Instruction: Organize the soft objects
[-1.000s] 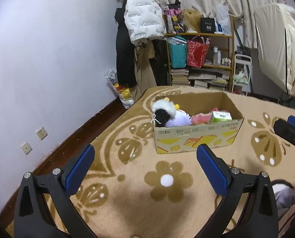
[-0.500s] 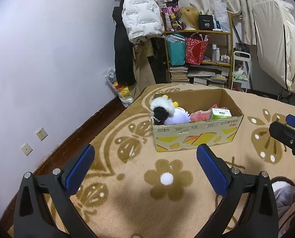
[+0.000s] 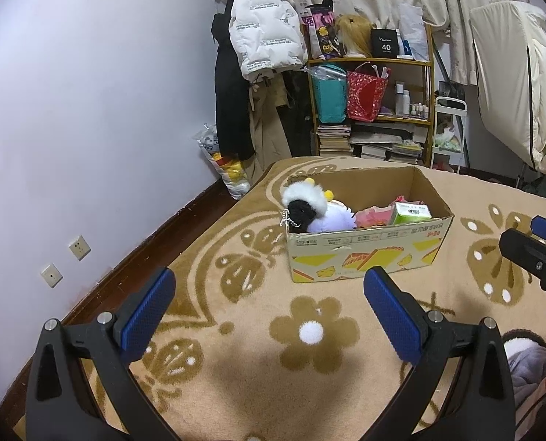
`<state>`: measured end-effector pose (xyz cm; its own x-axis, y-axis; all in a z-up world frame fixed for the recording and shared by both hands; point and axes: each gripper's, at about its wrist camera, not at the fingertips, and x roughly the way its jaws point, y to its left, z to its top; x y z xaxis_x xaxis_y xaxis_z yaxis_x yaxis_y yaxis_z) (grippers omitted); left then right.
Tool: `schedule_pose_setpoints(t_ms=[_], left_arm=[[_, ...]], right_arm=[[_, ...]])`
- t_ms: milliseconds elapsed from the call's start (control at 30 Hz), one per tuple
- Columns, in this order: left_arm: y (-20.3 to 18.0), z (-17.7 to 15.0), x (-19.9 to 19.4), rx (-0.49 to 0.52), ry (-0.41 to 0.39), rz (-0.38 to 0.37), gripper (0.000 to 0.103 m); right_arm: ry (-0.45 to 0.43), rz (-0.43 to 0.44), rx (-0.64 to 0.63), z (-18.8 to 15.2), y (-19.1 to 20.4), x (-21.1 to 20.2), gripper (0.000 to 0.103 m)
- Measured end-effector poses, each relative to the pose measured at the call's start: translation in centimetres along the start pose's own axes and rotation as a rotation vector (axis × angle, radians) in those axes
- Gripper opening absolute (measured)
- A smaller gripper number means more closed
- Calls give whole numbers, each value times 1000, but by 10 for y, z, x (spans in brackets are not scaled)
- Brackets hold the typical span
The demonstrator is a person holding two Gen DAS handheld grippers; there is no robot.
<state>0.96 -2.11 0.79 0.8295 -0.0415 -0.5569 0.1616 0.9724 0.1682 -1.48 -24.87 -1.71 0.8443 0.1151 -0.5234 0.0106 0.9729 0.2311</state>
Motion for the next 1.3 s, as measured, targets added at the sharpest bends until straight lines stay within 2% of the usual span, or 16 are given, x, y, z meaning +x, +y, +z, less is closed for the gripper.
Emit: schedule_pose_setpoints(t_ms=[1300], left_arm=[[1,-5,2,8,12,-2,102]], right_arm=[[0,-5,-6,-1,-3,-1,103]])
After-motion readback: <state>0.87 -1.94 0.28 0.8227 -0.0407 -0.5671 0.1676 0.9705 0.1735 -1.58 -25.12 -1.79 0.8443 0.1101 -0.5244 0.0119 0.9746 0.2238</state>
